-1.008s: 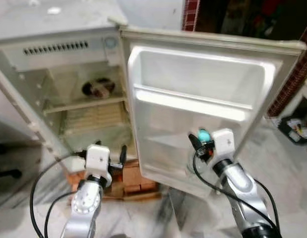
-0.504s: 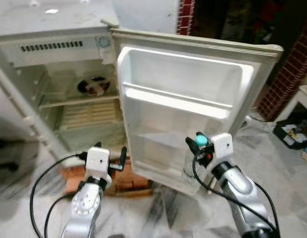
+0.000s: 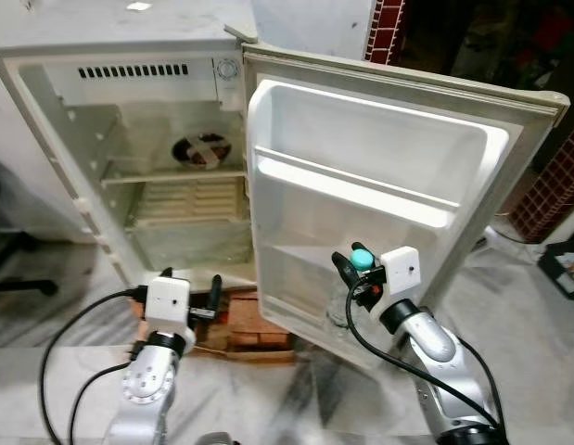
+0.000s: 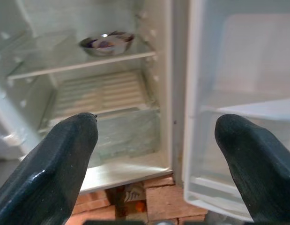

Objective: Restocking fridge

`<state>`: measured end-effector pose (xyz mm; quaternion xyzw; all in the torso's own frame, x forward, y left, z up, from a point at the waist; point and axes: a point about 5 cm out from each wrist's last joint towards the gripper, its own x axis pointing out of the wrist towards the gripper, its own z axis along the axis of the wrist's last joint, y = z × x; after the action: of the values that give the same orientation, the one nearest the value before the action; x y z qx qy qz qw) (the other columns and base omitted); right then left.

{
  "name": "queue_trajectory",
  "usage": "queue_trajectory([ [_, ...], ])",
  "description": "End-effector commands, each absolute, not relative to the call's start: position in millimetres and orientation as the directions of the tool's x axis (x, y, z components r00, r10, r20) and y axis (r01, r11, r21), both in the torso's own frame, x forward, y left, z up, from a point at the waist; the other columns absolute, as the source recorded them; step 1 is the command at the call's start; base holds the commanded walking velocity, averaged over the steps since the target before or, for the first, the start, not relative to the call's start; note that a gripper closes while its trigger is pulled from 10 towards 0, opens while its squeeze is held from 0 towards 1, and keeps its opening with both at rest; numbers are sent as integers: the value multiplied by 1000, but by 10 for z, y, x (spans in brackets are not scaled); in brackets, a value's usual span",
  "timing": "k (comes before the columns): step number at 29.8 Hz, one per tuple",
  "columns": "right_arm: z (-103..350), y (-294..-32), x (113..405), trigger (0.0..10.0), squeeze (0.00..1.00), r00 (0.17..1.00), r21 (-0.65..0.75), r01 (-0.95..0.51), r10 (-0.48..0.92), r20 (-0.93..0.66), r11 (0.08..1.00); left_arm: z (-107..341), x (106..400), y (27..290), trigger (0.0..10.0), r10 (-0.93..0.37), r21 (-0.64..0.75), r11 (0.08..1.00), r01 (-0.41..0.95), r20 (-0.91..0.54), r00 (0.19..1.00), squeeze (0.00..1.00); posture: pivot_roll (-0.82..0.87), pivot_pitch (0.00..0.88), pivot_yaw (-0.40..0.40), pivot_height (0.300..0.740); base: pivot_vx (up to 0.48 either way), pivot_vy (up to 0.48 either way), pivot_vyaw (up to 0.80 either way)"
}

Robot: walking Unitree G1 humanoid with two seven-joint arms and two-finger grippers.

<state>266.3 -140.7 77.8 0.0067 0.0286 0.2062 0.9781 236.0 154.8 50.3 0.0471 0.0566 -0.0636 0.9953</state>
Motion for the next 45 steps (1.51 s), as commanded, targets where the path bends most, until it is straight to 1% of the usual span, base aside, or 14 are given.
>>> queue_trajectory([
  [1, 863, -1393, 2706, 10000, 0, 915, 13, -402, 402, -10, 915, 514, 2373, 1584, 10000, -105, 97, 988, 117, -119, 987, 0, 13, 0, -19, 725, 0, 0, 0],
  [5, 865, -1391, 2722, 10000, 0, 915, 11, -404, 404, -9, 915, 519, 2387, 1584, 10000, -102, 99, 989, 114, -116, 988, 0, 16, 0, -21, 705, 0, 0, 0],
  [8, 865, -1391, 2724, 10000, 0, 915, 11, -404, 404, -9, 915, 520, 2387, 1583, 10000, -102, 99, 989, 113, -115, 988, 0, 16, 0, -21, 700, 0, 0, 0],
  [13, 879, -1367, 2739, 10000, 0, 911, 6, -412, 412, 4, 911, 525, 2403, 1582, 10000, -99, 101, 989, 110, -111, 989, 0, 18, 0, -23, 670, 0, 0, 0],
  [17, 881, -1366, 2743, 10000, 0, 910, 4, -414, 414, 4, 910, 526, 2405, 1581, 10000, -98, 102, 989, 110, -111, 989, 0, 17, 0, -23, 670, 0, 0, 0],
  [26, 867, -1355, 2736, 10000, 0, 909, -1, -418, 418, 3, 909, 510, 2406, 1588, 10000, -84, 113, 989, 98, -117, 990, 0, 15, 0, -26, 610, 0, 0, 0],
  [35, 882, -1364, 2769, 10000, 0, 913, -18, -409, 409, 9, 913, 574, 2531, 1740, 10000, -49, 148, 987, 61, -84, 995, 0, 7, 0, -23, 610, 0, 0, 0],
  [45, 908, -1375, 2774, 10000, 0, 920, -65, -389, 392, 31, 919, 589, 2543, 1725, 10000, -56, 149, 987, 64, -63, 996, 0, 1, 0, -21, 610, 0, 0, 0],
])
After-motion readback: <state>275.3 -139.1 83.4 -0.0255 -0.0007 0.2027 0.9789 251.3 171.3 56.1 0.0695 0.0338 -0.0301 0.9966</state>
